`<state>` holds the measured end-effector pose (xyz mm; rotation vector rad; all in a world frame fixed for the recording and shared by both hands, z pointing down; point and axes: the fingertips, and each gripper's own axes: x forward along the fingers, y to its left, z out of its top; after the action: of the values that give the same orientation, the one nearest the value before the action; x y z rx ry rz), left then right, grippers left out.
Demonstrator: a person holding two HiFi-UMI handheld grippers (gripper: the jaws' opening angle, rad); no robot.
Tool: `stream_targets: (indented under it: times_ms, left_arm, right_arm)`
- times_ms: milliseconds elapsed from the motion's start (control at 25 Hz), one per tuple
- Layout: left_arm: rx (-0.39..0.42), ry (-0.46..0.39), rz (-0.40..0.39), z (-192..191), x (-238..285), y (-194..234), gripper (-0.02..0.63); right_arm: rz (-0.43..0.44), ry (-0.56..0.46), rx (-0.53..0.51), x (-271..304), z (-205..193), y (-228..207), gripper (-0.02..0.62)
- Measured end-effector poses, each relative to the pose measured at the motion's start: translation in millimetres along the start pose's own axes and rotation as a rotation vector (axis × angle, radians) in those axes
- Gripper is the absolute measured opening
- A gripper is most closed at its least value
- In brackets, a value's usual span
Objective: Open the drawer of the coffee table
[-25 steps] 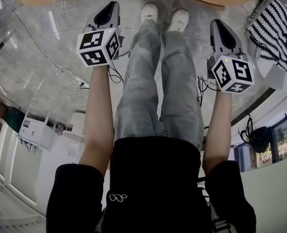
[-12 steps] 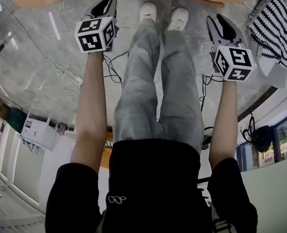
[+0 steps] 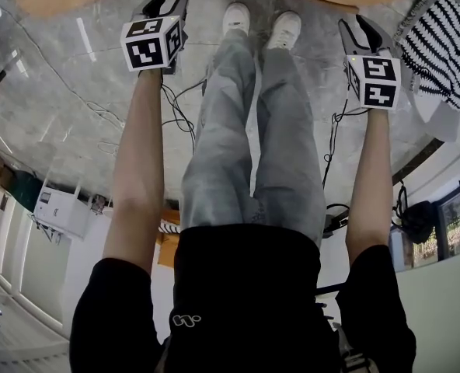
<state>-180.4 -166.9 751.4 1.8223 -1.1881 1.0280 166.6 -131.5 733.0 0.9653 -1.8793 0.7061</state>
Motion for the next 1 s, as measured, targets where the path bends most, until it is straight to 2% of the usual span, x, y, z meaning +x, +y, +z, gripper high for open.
stream_targets:
  times_ms: [160, 480, 640, 1000]
  left_arm:
    - [-0.005, 0.032, 0.003, -3.0, 8.5, 4.0, 0.152]
    - [0.050, 0.067, -0.008, 5.2, 19.1, 1.2, 0.153]
    - [0.040, 0.080, -0.020, 1.4, 22.2, -0.5, 0.152]
    - [0.129, 0.123, -0.027, 0.5, 27.4, -2.6, 0.152]
  right_arm:
    - [-0.021, 0.085, -0.142, 10.2, -5.3, -5.8, 0.132]
    - [-0.027, 0.143, -0.229, 28.0, -3.9, -18.6, 0.133]
    - [-0.017, 0.163, -0.240, 33.6, -7.3, -19.1, 0.133]
    - [-0.011, 0.183, -0.266, 37.2, -11.4, -20.1, 0.130]
